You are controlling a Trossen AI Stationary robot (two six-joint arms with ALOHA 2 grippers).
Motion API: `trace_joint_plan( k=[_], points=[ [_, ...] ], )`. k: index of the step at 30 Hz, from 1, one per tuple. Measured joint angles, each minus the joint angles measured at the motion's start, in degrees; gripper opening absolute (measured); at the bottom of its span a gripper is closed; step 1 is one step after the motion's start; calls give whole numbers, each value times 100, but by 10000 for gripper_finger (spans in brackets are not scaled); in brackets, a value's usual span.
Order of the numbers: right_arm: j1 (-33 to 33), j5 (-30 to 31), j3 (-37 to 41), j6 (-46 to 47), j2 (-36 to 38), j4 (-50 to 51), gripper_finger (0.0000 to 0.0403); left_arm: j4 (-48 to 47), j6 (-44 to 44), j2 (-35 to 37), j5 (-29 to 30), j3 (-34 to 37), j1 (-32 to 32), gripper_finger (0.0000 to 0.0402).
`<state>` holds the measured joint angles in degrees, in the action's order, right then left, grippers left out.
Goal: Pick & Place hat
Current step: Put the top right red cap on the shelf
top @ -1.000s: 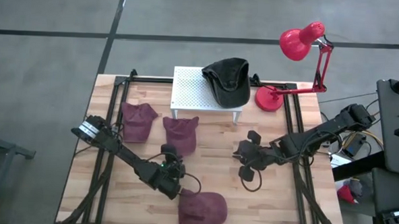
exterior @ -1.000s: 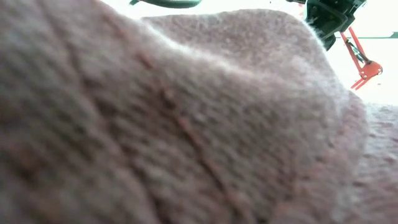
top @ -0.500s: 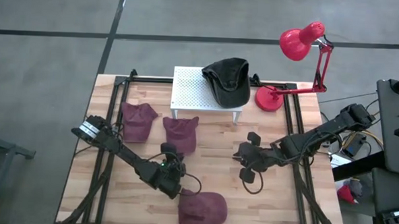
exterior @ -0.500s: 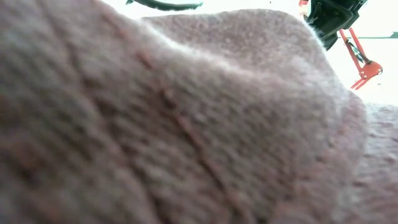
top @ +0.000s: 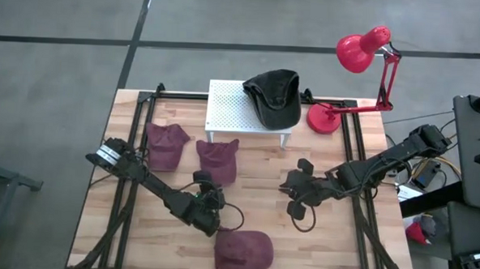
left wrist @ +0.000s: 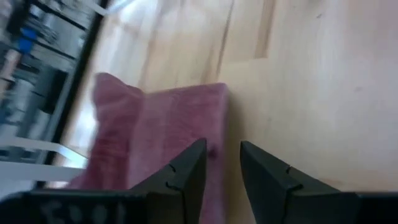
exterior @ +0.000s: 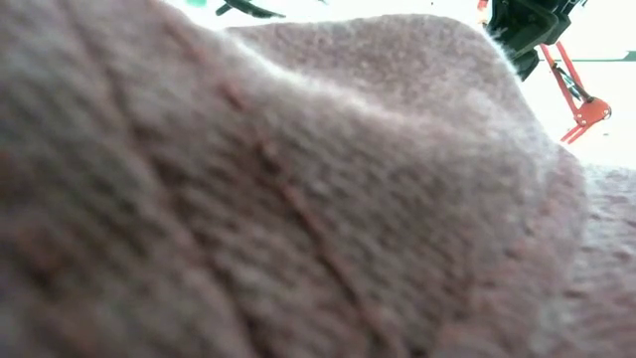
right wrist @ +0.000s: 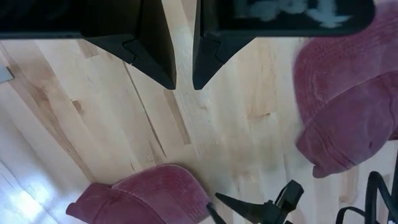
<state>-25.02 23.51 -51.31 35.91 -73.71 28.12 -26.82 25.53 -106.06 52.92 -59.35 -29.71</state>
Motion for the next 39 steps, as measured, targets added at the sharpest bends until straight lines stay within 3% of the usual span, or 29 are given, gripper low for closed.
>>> trace_joint_plan(
  k=[7,14,18,28,39],
  points=[
    [0,0,1,13,0,0,52,-7,-421,0,574,55,39,156],
    [0,0,2,56,-23,2,52,-65,-492,-4,517,157,195,174],
    [0,0,2,63,-23,0,52,92,-602,-4,264,155,186,175],
    [0,2,2,34,-23,2,52,462,-860,-265,374,153,329,175],
    [0,4,16,34,-22,-9,52,458,-778,-555,942,-76,323,158]
  ],
)
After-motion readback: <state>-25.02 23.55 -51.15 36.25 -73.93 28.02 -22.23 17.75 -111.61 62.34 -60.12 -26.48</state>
